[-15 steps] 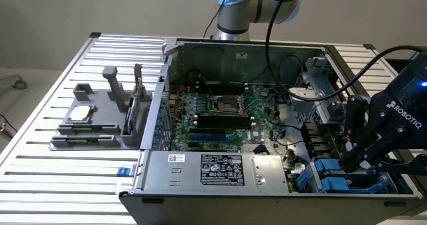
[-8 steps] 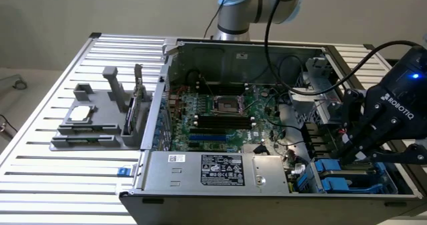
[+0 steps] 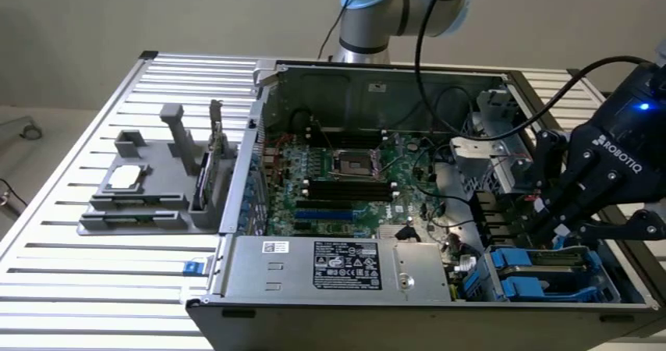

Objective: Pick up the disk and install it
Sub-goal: 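Insert the first disk wire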

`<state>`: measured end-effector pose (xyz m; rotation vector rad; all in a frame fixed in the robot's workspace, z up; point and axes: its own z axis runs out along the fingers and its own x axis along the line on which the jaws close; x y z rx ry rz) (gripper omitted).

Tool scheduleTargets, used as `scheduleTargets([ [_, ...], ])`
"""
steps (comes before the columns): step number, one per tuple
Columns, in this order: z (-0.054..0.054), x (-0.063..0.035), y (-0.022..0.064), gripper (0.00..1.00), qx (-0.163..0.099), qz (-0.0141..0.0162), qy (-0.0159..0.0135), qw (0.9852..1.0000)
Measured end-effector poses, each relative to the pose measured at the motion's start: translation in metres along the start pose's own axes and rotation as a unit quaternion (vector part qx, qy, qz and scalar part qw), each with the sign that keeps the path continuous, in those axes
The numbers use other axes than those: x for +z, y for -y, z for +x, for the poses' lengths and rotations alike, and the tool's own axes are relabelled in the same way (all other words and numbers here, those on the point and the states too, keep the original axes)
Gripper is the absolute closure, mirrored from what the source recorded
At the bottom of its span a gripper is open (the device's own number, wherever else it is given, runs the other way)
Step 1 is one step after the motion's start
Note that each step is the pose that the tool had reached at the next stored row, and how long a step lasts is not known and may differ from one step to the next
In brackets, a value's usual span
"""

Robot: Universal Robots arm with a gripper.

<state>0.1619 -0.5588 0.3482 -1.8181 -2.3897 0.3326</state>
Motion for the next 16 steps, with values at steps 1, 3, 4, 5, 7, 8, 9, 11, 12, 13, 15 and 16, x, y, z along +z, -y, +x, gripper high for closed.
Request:
scheduleTargets([
  [1, 0.000, -0.0004, -0.0017, 0.84, 0.001, 0.0000, -0.0003, 1.0000],
  [3, 0.001, -0.0010, -0.0034, 0.84, 0.006, 0.0003, -0.0016, 1.0000],
  [4, 0.001, -0.0011, -0.0039, 0.84, 0.010, 0.0004, -0.0025, 0.9999],
  [5, 0.001, -0.0012, -0.0043, 0.84, 0.015, 0.0006, -0.0036, 0.9999],
  [7, 0.001, -0.0015, -0.0051, 0.84, 0.023, 0.0009, -0.0058, 0.9997],
  [8, 0.001, -0.0016, -0.0054, 0.84, 0.028, 0.0011, -0.0071, 0.9996],
  [9, 0.001, -0.0016, -0.0057, 0.84, 0.033, 0.0013, -0.0084, 0.9994],
  [11, 0.001, -0.0019, -0.0066, 0.84, 0.042, 0.0016, -0.0106, 0.9990],
  [12, 0.001, -0.0021, -0.0076, 0.84, 0.046, 0.0017, -0.0115, 0.9989],
  [13, 0.001, -0.0024, -0.0088, 0.84, 0.048, 0.0018, -0.0122, 0.9988],
  [15, 0.002, -0.0031, -0.0117, 0.84, 0.054, 0.0021, -0.0135, 0.9985],
  [16, 0.002, -0.0035, -0.0132, 0.84, 0.056, 0.0022, -0.0139, 0.9983],
])
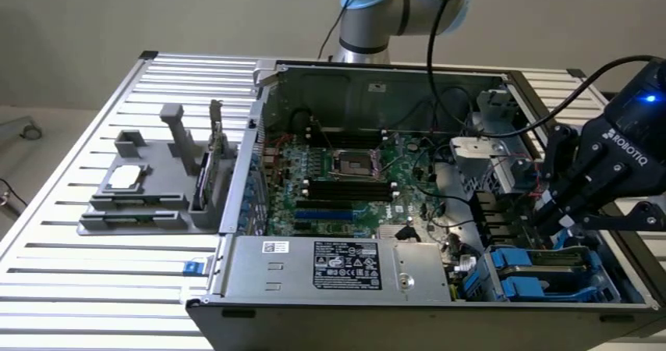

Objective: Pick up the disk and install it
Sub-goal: 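Insert the first disk wire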

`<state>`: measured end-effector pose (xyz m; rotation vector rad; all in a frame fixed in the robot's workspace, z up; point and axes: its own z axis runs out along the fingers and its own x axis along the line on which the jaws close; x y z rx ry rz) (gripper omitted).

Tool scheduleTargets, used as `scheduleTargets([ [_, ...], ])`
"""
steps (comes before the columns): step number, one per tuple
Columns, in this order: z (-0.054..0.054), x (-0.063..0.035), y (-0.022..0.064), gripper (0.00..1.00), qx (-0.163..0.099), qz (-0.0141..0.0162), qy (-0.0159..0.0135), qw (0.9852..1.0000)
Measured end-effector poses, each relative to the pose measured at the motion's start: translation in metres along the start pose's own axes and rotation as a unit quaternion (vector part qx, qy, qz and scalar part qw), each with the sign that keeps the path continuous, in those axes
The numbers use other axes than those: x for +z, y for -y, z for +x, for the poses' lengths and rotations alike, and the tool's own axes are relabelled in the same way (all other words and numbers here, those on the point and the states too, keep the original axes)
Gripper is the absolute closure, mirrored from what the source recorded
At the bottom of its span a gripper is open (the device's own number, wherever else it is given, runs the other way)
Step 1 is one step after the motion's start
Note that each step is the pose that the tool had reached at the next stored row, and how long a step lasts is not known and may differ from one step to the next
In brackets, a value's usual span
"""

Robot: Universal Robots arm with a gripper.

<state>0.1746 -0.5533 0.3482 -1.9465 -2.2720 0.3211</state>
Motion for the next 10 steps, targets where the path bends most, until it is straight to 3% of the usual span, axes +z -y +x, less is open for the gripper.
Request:
scheduleTargets([
  [3, 0.0000, -0.0007, -0.0031, 0.84, 0.010, 0.0005, -0.0018, 0.9999],
  [7, -0.0001, -0.0006, -0.0036, 0.84, 0.032, 0.0012, -0.0070, 0.9995],
  [10, 0.0000, -0.0005, -0.0038, 0.84, 0.048, -0.0018, -0.0094, 0.9988],
])
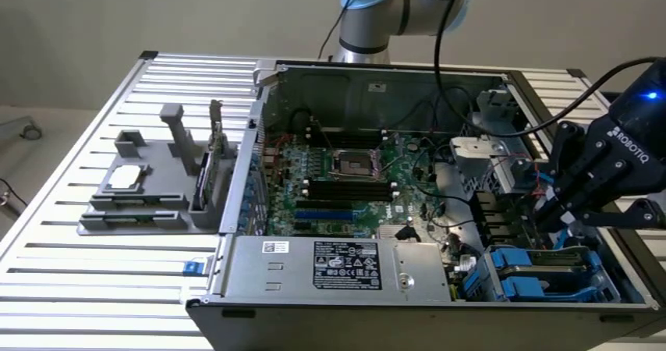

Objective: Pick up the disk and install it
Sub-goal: 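Insert the first disk wire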

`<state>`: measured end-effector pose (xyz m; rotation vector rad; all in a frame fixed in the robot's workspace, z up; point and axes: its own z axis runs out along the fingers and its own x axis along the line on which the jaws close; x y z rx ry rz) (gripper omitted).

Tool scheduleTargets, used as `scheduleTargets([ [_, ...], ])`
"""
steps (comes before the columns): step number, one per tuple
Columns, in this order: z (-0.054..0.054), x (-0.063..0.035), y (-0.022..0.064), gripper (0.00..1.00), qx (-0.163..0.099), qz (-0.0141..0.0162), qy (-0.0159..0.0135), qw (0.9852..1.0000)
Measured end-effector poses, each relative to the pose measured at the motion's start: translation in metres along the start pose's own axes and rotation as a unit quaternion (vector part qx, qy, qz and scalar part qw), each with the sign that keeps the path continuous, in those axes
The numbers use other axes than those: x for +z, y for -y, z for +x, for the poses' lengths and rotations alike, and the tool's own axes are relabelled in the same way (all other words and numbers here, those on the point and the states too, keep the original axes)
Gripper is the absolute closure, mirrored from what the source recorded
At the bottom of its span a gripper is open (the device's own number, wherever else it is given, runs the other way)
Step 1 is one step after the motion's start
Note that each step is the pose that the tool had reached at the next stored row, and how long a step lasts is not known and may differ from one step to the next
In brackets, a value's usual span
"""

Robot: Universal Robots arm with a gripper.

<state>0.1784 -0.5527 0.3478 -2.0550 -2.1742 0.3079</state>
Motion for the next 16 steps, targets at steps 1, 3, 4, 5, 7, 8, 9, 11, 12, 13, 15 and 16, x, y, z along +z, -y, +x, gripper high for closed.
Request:
scheduleTargets([
  [1, 0.0000, 0.0001, 0.0000, 0.84, 0.004, -0.0022, -0.0004, 1.0000],
  [3, -0.0001, 0.0002, -0.0001, 0.84, 0.011, -0.0062, -0.0014, 0.9999],
  [4, -0.0001, 0.0004, -0.0001, 0.84, 0.015, -0.0080, -0.0021, 0.9999],
  [5, -0.0001, 0.0004, -0.0001, 0.84, 0.019, -0.0098, -0.0029, 0.9998],
  [7, 0.0000, 0.0003, -0.0002, 0.84, 0.029, -0.0117, -0.0042, 0.9995],
  [8, -0.0001, 0.0004, -0.0001, 0.84, 0.034, -0.0124, -0.0044, 0.9993],
  [9, -0.0001, 0.0004, -0.0001, 0.84, 0.039, -0.0133, -0.0042, 0.9992],
  [11, -0.0001, 0.0004, -0.0001, 0.84, 0.049, -0.0150, -0.0032, 0.9987],
  [12, -0.0001, 0.0004, -0.0001, 0.84, 0.054, -0.0159, -0.0024, 0.9984],
  [13, -0.0001, 0.0004, -0.0001, 0.84, 0.058, -0.0168, -0.0016, 0.9982],
  [15, -0.0001, 0.0004, -0.0001, 0.84, 0.068, -0.0183, 0.0002, 0.9975],
  [16, -0.0001, 0.0004, -0.0001, 0.84, 0.073, -0.0187, 0.0014, 0.9971],
])
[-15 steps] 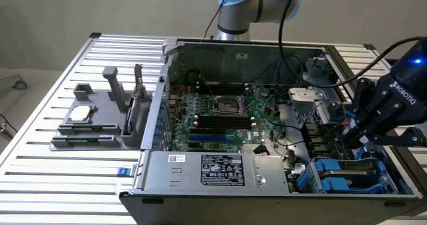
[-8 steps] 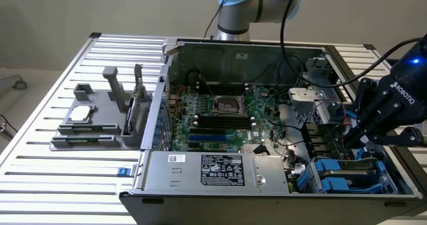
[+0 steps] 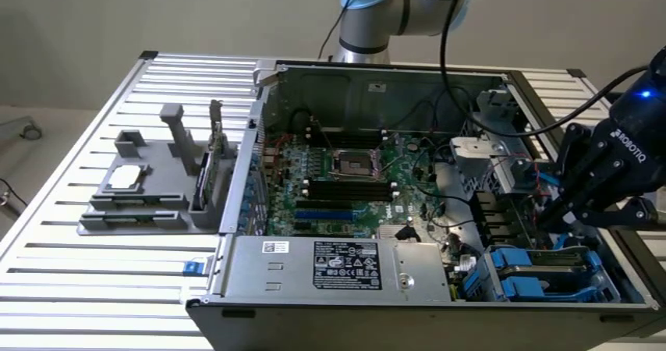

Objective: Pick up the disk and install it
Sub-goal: 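Insert the first disk wire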

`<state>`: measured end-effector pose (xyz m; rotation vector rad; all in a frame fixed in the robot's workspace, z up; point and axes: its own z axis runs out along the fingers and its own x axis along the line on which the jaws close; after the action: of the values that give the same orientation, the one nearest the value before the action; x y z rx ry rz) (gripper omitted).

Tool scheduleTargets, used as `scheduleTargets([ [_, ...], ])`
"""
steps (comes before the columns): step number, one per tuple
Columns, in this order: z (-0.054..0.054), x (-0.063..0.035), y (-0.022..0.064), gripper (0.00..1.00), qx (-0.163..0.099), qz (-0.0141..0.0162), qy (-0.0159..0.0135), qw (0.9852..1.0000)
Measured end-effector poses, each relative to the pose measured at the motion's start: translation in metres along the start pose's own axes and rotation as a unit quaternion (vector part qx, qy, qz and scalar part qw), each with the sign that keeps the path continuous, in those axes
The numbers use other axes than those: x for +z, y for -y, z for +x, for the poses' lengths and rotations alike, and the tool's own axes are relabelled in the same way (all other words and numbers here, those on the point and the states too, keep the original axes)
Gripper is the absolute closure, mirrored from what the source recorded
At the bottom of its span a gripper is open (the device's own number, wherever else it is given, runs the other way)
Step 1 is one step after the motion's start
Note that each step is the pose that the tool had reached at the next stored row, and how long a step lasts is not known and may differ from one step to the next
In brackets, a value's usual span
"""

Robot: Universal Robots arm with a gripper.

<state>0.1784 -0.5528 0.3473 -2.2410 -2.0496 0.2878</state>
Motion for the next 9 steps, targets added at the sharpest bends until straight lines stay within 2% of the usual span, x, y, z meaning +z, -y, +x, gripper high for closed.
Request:
scheduleTargets([
  [3, 0.0000, 0.0000, 0.0001, 0.84, 0.014, -0.0009, 0.0044, 0.9999],
  [9, -0.0001, -0.0003, 0.0001, 0.84, 0.035, -0.0011, 0.0091, 0.9993],
])
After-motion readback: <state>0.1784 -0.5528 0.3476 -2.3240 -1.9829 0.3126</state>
